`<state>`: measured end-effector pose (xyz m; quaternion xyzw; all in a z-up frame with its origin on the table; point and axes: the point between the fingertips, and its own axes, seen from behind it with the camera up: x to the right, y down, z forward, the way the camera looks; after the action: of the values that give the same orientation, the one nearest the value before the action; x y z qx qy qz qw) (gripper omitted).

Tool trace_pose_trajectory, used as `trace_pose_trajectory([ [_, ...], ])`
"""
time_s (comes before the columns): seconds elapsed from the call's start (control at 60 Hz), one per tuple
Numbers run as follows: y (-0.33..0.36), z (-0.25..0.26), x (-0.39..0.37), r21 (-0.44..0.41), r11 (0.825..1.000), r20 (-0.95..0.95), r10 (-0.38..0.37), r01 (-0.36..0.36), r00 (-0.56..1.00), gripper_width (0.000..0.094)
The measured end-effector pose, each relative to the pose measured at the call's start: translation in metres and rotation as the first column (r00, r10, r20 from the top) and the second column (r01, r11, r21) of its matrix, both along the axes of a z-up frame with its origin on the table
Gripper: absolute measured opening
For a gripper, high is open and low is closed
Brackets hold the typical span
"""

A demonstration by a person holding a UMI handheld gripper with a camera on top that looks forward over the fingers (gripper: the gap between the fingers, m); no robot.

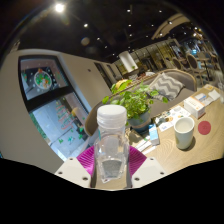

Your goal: Pour water

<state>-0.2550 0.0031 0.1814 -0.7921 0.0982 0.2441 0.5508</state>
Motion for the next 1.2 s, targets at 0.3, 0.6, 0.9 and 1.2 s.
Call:
trace_pose_trajectory([
  [0.3,0.075,0.061,0.067,-0.084,0.996,-0.811,-0.077,0.015,0.58,0.04],
  [0.6,0.116,-0.007,0.121,-0.283,0.959,-0.957,-0.281,-0.01,0.074,0.0401],
  [0.9,0.111,-0.01,0.123,-0.299,0.953,-0.944,-0.288,-0.045,0.163,0.04],
  [1.2,0.09,0.049,0.177,-0.125,0.991,-0.499,-0.101,0.044,0.861,0.0404],
])
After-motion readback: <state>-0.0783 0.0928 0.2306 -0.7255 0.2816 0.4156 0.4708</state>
